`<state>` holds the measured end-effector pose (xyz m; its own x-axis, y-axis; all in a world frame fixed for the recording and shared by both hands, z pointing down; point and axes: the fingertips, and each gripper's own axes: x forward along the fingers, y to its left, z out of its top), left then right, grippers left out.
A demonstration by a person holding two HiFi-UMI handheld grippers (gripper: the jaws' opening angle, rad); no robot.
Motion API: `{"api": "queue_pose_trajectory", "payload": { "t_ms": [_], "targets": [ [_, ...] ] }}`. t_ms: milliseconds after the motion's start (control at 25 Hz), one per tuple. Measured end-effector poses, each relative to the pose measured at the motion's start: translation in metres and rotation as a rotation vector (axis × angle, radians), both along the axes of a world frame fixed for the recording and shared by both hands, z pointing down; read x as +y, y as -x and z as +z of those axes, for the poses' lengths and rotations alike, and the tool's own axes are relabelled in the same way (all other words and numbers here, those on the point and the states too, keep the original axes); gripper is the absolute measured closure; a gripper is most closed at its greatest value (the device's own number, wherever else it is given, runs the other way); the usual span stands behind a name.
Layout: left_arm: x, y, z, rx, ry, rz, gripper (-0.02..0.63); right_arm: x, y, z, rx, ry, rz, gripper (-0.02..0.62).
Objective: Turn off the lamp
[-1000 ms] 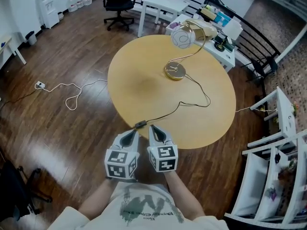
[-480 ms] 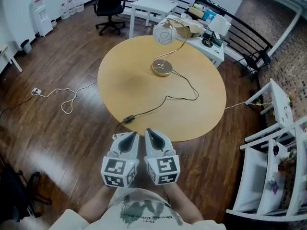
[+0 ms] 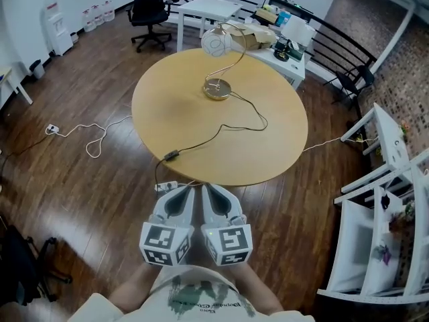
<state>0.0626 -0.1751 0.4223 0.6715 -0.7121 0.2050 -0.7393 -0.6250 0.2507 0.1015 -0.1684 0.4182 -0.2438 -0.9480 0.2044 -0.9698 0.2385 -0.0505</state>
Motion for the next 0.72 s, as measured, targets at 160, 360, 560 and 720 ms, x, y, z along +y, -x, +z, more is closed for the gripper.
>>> {"api": "queue_pose_trajectory", "payload": {
  "t_ms": [160, 360, 560, 720],
  "targets": [
    [0.018, -0.004, -0.006, -0.002, -0.014, -0.008, 0.611, 0.018, -0.007, -0.006, -0.006, -0.012, 0.004, 0.596],
    [0.032, -0.003, -0.011, -0.003, -0.025, -0.015, 0.611, 0.033, -0.007, -0.010, 0.003, -0.023, -0.002, 0.597],
    [0.043, -0.009, -0.016, -0.007, -0.033, -0.009, 0.611, 0.046, -0.012, -0.012, 0.001, -0.029, -0.002, 0.596],
    [0.052, -0.017, -0.019, -0.008, -0.034, -0.003, 0.611, 0.056, -0.019, -0.014, -0.012, -0.026, 0.007, 0.595]
  ]
}}
